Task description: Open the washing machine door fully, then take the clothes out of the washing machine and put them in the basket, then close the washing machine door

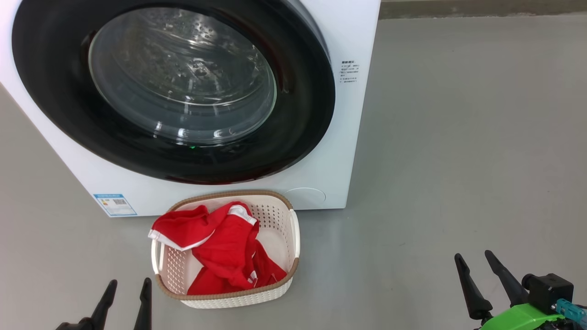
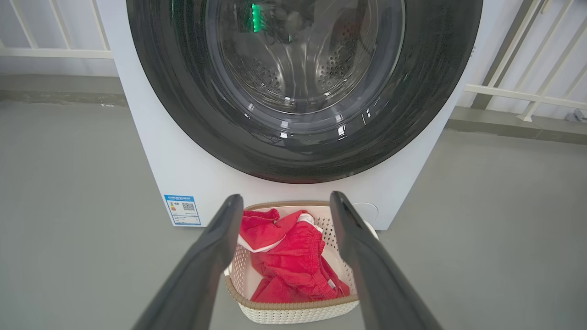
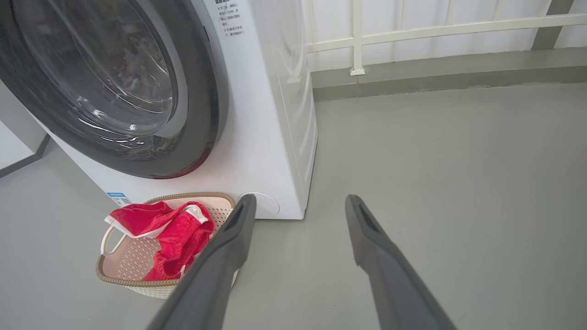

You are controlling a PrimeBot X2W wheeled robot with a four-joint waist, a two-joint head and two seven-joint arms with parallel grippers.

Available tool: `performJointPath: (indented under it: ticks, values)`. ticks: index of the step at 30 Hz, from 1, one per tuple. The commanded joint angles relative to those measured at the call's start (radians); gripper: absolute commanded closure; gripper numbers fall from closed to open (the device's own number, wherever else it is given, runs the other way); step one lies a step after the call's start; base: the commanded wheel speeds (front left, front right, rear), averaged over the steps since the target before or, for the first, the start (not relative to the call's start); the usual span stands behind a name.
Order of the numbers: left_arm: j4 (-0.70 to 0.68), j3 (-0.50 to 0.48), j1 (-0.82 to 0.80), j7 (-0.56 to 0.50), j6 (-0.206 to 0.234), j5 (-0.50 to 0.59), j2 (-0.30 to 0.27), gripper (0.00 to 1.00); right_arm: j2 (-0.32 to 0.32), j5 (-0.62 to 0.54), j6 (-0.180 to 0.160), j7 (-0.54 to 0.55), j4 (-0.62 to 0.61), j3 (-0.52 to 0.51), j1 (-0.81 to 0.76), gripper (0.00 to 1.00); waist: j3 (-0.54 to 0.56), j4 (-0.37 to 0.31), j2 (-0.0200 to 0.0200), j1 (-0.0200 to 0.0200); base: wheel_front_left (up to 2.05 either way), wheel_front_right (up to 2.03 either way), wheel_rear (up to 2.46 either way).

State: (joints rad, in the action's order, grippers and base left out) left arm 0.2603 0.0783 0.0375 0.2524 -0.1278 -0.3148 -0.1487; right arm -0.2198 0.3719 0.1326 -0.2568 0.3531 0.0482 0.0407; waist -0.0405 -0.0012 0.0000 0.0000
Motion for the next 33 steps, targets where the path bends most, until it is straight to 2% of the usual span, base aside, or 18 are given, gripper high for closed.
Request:
performJointPath:
  ticks: [1,17,18,24,28,33]
  values:
    - [-0.026,-0.037,-0.022,0.009,-0.003,-0.011,-0.020,0.00,-0.010,-0.003,-0.002,-0.005,-0.026,0.015,-0.001,0.00,0.001,-0.001,0.0000,0.0000,0.00,0.00,0.00]
    - [-0.037,-0.042,-0.022,0.009,-0.003,-0.006,-0.017,0.00,-0.005,-0.010,-0.002,-0.005,-0.033,0.012,0.001,0.00,-0.005,0.004,0.0000,0.0000,0.00,0.00,0.00]
    - [-0.011,-0.005,0.000,0.000,0.000,-0.001,0.001,1.00,0.006,-0.004,0.000,0.000,-0.009,-0.004,0.000,1.00,-0.005,0.004,0.0000,0.0000,0.00,0.00,0.00]
    - [0.026,0.000,0.003,-0.012,0.000,-0.029,0.027,1.00,0.029,0.023,0.000,0.008,0.028,0.000,-0.004,1.00,-0.005,0.004,0.0000,0.0002,0.00,0.00,0.00]
    - [0.024,-0.006,-0.001,-0.023,0.000,-0.072,0.028,1.00,0.034,0.063,0.000,0.020,0.023,-0.005,-0.003,1.00,-0.001,0.004,0.0000,0.0023,0.00,0.00,0.00]
    - [0.023,-0.012,-0.007,-0.036,0.000,-0.125,0.030,1.00,0.039,0.113,0.000,0.035,0.018,-0.011,0.000,1.00,-0.001,0.004,0.0000,0.0002,0.00,0.00,0.00]
